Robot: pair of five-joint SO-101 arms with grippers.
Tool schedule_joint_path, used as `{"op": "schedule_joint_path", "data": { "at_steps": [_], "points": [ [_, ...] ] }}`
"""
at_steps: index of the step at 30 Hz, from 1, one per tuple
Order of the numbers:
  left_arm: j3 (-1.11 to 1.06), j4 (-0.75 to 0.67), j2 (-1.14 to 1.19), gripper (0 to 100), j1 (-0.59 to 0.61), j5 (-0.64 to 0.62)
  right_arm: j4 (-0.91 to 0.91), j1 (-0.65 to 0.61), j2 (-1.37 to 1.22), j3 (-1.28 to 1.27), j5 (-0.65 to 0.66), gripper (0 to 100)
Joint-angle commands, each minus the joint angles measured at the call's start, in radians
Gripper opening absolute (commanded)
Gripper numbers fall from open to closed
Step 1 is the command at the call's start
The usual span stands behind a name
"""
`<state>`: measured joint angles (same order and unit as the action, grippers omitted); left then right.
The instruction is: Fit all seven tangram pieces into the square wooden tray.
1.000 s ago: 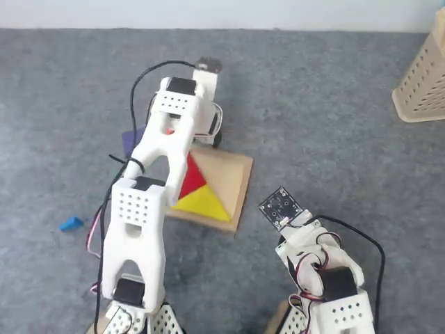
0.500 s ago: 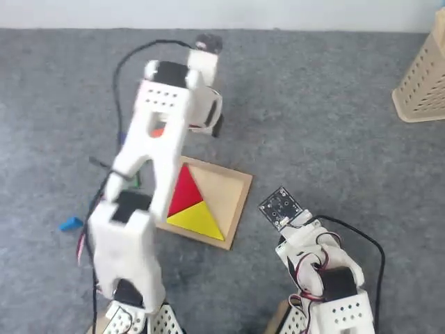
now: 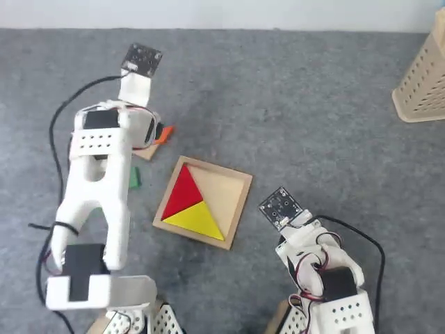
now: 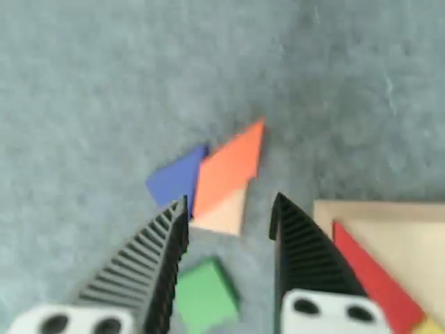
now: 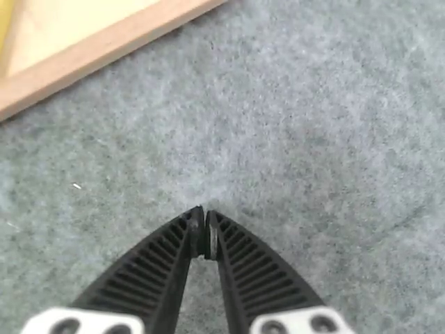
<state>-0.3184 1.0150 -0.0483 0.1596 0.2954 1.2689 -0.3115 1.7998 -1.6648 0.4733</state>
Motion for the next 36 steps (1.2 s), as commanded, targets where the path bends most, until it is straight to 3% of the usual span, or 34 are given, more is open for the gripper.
{"op": "schedule_joint_path", "data": {
  "at_steps": [1,9,18,25,36],
  "points": [
    [0.174,0.048,0.16,22,-0.011,0.084,0.005,0.001,0.015,-0.018,-0.006,0.8],
    [0.82,0.37,0.661,19,-0.011,0.354,0.005,0.001,0.015,-0.018,-0.006,0.8],
    [1.406,0.66,1.014,19,-0.008,0.608,0.005,0.001,0.015,-0.018,-0.006,0.8],
    [1.604,0.74,1.217,19,0.017,0.644,0.005,0.001,0.015,-0.018,-0.006,0.8],
    [1.647,0.74,1.333,20,0.014,0.637,0.005,0.001,0.015,-0.018,-0.006,0.8]
  ]
}}
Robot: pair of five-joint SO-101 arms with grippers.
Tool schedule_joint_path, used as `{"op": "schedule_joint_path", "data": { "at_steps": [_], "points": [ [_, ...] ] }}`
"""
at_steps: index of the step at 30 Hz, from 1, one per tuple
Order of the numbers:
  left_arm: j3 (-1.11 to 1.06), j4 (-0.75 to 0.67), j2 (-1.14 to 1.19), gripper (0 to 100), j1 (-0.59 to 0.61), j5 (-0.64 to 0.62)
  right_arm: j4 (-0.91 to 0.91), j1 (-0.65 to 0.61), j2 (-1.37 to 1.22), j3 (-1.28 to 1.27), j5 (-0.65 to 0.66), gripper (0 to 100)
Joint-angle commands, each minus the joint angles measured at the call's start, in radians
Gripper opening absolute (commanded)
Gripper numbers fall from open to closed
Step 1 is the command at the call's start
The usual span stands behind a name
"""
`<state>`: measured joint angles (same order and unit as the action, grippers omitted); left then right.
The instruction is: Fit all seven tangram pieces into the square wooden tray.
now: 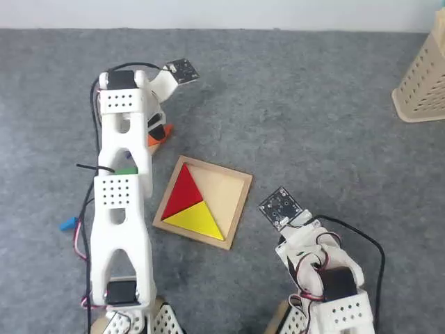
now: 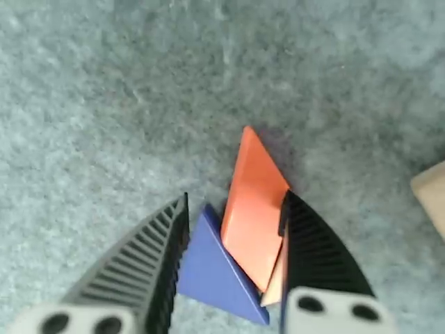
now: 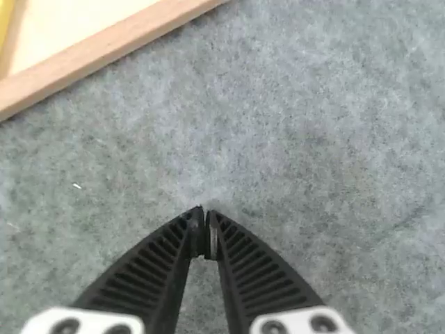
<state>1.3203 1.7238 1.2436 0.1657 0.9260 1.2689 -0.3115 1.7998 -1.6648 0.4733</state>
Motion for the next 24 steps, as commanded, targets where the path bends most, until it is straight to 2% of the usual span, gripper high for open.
{"op": "schedule_joint_path", "data": {
  "at_steps": [1,13,19,24],
  "points": [
    [0.008,0.031,0.044,20,0.008,0.006,0.005,0.001,0.015,-0.018,-0.006,0.8],
    [0.005,0.031,0.054,18,0.015,0.006,0.005,0.001,0.015,-0.018,-0.006,0.8],
    [0.007,0.032,0.009,1,0.015,-0.008,0.005,0.001,0.015,-0.018,-0.006,0.8],
    [-0.005,0.034,-0.095,1,0.015,-0.104,0.005,0.001,0.015,-0.018,-0.006,0.8]
  ]
}}
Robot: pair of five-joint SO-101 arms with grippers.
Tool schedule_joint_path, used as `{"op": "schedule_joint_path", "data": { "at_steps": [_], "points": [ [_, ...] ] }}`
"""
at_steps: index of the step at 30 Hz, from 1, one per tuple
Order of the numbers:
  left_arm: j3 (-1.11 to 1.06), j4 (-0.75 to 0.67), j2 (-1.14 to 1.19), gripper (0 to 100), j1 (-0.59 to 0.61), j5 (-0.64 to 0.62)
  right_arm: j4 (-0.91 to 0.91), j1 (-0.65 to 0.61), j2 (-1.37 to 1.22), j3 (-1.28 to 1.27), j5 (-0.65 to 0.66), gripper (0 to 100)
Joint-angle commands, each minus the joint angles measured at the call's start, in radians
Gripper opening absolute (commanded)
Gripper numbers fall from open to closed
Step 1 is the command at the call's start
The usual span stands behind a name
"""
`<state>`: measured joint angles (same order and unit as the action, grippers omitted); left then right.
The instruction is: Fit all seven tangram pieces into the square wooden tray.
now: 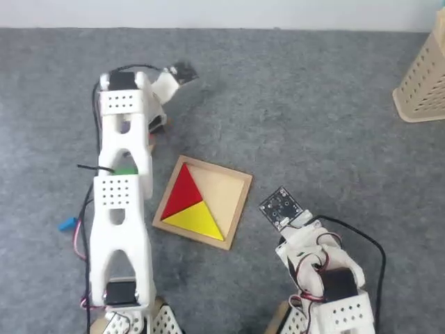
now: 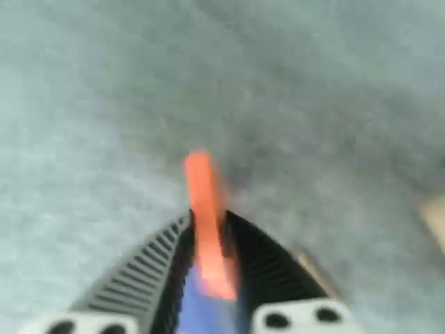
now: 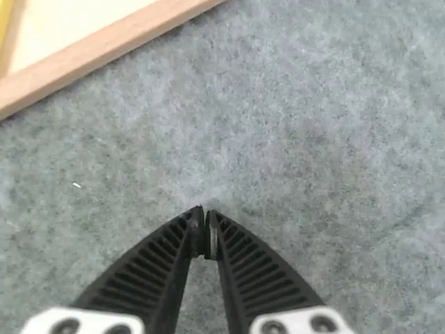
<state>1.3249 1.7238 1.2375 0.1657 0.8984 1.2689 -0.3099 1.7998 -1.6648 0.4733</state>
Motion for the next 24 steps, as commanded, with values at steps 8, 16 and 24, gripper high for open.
{"op": "schedule_joint_path", "data": {
  "at_steps": [8,16,24],
  "points": [
    [-0.398,0.035,-0.451,1,0.008,-0.18,0.005,-0.001,0.015,-0.018,-0.006,0.8],
    [-0.952,0.028,-0.931,1,-0.023,-0.175,0.005,-0.001,0.015,-0.018,-0.006,0.8],
    [-1.153,0.002,-1.157,1,0.061,-0.124,0.005,-0.001,0.015,-0.018,-0.006,0.8]
  ]
}}
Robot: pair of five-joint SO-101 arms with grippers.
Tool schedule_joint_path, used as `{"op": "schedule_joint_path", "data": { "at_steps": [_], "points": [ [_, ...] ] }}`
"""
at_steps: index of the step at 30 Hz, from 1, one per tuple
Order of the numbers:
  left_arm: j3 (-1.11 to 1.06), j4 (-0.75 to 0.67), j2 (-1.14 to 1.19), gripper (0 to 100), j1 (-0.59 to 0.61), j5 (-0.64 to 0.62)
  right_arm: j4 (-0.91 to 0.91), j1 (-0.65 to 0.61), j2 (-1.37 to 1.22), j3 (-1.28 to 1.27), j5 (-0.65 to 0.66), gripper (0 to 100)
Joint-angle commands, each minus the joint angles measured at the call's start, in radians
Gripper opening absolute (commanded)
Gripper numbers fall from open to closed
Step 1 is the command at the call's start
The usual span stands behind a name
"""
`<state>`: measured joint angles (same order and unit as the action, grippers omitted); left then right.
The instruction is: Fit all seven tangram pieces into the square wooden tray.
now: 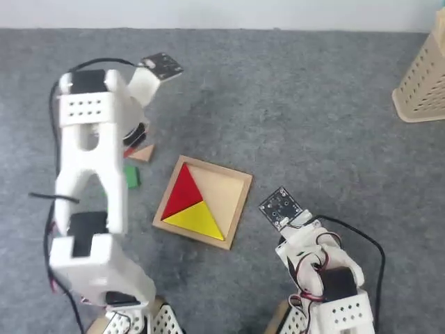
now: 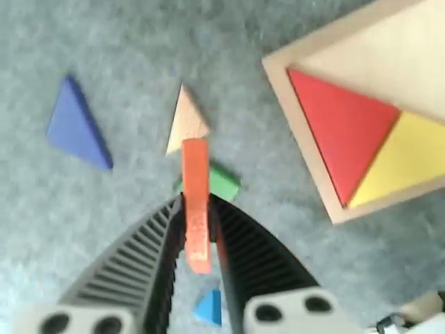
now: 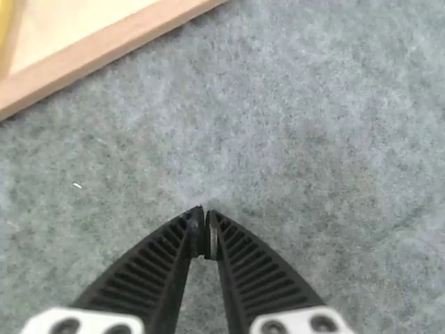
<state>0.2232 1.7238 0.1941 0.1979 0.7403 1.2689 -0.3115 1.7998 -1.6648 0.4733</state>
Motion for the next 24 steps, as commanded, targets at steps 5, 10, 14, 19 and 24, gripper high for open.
{"op": "schedule_joint_path", "data": {
  "at_steps": [5,10,14,19,24],
  "points": [
    [-0.076,-0.034,-0.095,1,0.029,0.034,0.005,0.001,0.015,-0.018,-0.006,0.8],
    [-0.084,0.002,-0.054,1,-0.029,0.032,0.005,0.001,0.015,-0.018,-0.006,0.8],
    [-0.108,0.028,-0.078,1,-0.166,0.008,0.005,0.001,0.015,-0.018,-0.006,0.8],
    [-0.259,-0.06,-0.086,1,-0.373,-0.094,0.005,0.001,0.015,-0.018,-0.006,0.8],
    [-0.374,-0.195,-0.077,1,-0.511,-0.094,0.005,0.001,0.015,-0.018,-0.006,0.8]
  ]
}}
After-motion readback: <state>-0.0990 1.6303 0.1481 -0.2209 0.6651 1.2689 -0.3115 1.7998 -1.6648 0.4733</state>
